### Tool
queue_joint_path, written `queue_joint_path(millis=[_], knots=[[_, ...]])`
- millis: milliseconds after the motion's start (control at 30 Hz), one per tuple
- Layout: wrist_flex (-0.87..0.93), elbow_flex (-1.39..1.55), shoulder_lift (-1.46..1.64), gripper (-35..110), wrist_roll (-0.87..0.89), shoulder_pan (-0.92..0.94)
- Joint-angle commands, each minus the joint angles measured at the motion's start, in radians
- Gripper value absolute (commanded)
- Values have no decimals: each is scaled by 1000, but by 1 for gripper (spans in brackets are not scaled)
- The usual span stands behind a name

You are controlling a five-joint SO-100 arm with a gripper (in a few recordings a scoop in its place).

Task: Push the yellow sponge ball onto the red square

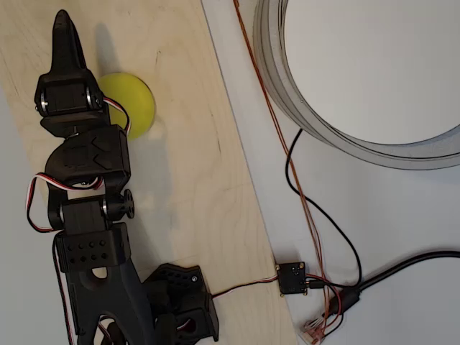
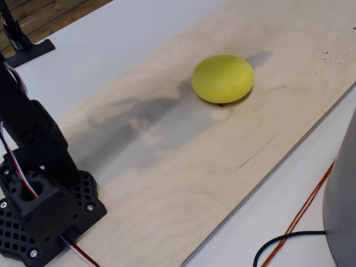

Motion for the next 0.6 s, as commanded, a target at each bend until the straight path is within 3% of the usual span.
queue_joint_path(millis=[0,133,200,267,567], knots=[[0,-43,37,0,20,17],[0,-44,38,3,25,18],[0,-38,41,24,-21,0],[0,-17,58,31,-35,-15],[0,-12,77,33,-74,-28]])
